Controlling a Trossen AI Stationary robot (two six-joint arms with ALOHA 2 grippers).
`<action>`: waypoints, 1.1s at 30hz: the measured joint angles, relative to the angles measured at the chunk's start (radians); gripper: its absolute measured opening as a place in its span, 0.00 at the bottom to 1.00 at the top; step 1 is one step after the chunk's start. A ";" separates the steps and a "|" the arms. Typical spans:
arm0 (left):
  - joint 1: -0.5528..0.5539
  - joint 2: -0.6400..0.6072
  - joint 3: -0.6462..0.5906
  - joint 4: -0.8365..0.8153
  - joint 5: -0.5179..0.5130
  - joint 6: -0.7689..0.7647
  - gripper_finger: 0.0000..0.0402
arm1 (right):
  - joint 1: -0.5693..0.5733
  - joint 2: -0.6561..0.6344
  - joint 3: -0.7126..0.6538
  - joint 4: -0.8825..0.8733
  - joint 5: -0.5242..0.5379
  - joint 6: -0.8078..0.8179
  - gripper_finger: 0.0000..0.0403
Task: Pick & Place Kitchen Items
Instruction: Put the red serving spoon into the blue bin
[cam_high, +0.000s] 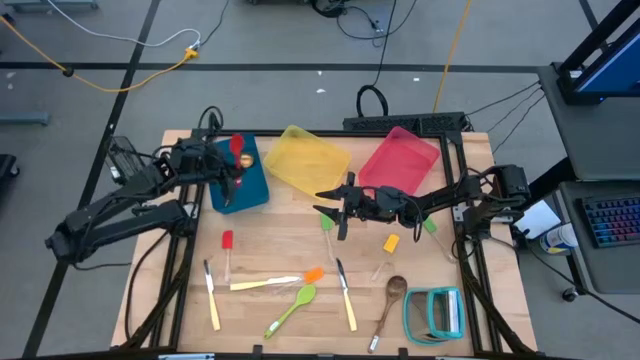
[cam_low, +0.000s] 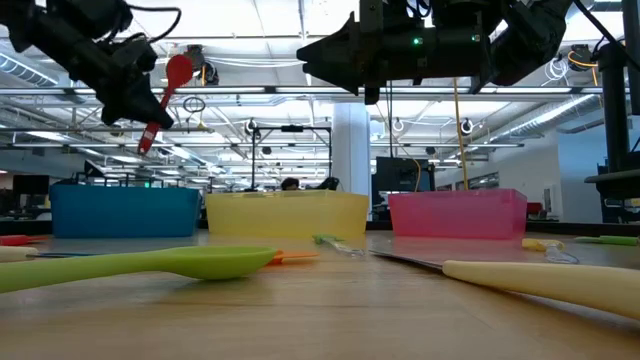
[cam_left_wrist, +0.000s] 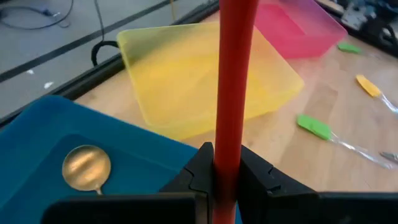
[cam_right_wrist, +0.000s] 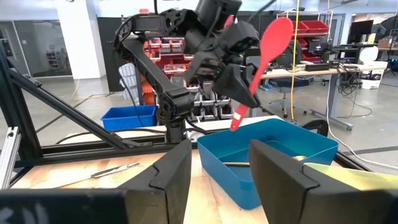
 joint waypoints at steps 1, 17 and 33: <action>0.025 0.000 -0.013 0.021 0.021 0.000 0.09 | 0.000 0.000 0.000 0.000 0.000 0.000 0.38; 0.316 0.190 -0.205 0.214 0.153 -0.119 0.11 | 0.000 0.000 0.000 0.000 0.000 0.000 0.37; 0.364 0.465 -0.200 0.220 0.036 -0.135 0.18 | 0.000 0.000 0.000 0.000 0.000 0.000 0.36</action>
